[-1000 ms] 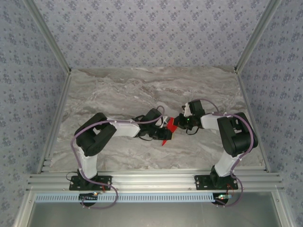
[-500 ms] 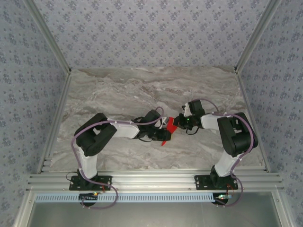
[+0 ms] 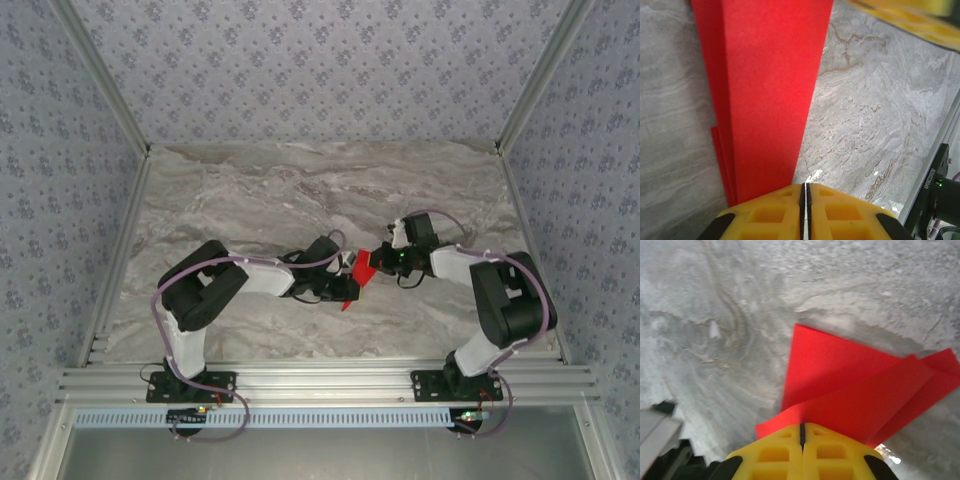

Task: Fold a paper plane with a square sheet of paper (fold left side to right side)
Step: Fold the wing for the fifth time at the center of the table.

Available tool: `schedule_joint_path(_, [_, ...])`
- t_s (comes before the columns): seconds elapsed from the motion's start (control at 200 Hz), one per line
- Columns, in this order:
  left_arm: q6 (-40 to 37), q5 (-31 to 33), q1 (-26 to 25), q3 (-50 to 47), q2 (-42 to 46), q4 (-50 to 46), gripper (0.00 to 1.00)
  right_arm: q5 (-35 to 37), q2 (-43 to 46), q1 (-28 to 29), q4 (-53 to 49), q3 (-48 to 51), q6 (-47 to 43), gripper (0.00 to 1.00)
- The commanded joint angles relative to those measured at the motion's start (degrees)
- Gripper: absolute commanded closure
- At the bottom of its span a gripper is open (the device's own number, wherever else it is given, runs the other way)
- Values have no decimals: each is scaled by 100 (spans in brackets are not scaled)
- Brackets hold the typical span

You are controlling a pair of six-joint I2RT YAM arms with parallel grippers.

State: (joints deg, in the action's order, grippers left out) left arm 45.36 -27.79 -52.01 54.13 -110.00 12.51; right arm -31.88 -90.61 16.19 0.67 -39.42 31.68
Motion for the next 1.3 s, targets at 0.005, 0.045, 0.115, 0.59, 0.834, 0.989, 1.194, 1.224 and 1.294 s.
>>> schedule_joint_path(0.005, [25,229,-112,-120,-206,-451,90,-185,415,102,-1,225,54,99])
schedule_joint_path(0.045, [31,263,-108,-128,-207,-472,90,-158,479,180,18,271,87,99])
schedule_joint_path(0.115, [30,297,-108,-137,-205,-482,91,-83,488,327,69,328,153,99])
schedule_joint_path(0.59, [59,402,-125,-159,-171,-582,91,538,-371,878,70,59,142,99])
schedule_joint_path(0.834, [164,424,-125,-183,-241,-645,92,981,-510,786,-389,-33,-227,99])
schedule_joint_path(0.989, [210,428,-125,-238,-276,-618,93,973,-506,555,-363,-12,-368,99])
schedule_joint_path(1.194, [262,424,-120,-285,-351,-584,93,881,-548,213,-388,-145,-577,98])
schedule_joint_path(1.224, [263,424,-122,-289,-368,-577,93,877,-566,172,-397,-171,-607,98])
schedule_joint_path(1.294, [280,415,-118,-284,-394,-562,93,829,-628,74,-443,-246,-676,98])
